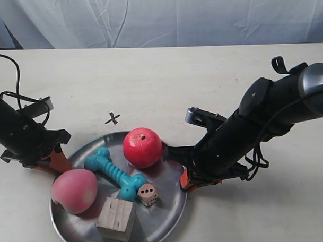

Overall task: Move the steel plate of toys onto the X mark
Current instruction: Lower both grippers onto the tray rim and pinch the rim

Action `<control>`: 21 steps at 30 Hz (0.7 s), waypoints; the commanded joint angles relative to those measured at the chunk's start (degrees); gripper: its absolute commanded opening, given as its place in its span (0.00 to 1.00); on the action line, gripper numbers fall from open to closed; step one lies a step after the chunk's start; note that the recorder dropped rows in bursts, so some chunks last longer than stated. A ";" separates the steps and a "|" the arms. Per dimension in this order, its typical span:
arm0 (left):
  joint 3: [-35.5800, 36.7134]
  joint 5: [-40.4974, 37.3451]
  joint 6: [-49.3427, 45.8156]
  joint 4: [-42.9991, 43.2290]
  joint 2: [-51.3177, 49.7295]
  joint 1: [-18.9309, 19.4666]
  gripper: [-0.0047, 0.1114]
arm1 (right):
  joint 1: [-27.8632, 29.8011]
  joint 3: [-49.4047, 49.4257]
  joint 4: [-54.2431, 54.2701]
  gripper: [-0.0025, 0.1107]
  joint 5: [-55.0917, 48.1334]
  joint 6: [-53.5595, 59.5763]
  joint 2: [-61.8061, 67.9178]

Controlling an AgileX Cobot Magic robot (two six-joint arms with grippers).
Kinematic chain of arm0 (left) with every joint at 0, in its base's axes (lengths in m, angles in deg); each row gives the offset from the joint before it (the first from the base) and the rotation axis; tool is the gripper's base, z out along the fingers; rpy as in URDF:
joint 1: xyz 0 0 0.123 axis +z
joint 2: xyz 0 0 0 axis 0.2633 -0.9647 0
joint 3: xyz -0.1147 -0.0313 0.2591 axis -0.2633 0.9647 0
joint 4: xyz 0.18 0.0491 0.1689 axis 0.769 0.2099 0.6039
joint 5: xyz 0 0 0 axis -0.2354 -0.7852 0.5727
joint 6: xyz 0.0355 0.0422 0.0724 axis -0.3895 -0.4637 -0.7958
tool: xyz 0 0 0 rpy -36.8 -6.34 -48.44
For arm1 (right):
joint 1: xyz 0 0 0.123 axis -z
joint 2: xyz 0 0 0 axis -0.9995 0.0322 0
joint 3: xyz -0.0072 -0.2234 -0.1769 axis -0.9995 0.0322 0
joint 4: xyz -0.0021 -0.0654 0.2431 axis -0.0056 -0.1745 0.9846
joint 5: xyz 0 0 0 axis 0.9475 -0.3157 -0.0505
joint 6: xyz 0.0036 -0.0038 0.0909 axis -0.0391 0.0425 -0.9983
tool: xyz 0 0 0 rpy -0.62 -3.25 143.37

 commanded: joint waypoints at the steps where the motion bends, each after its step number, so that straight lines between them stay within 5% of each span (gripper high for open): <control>1: 0.21 -1.19 -1.57 -3.59 0.07 -0.34 0.21 | -0.15 0.22 -0.45 0.01 -0.19 1.45 -0.02; 7: 0.21 -1.19 -1.69 -3.73 0.07 -0.34 0.19 | -0.15 0.22 -0.45 0.01 -0.19 1.59 -0.02; 10: 0.21 -0.98 -1.69 -3.73 0.07 -0.34 0.04 | -0.15 0.22 -0.34 0.01 -0.19 1.58 -0.02; 21: 0.21 -3.02 -1.69 -4.35 0.07 -0.34 0.04 | -0.15 -1.49 0.94 0.01 -4.30 2.31 -0.02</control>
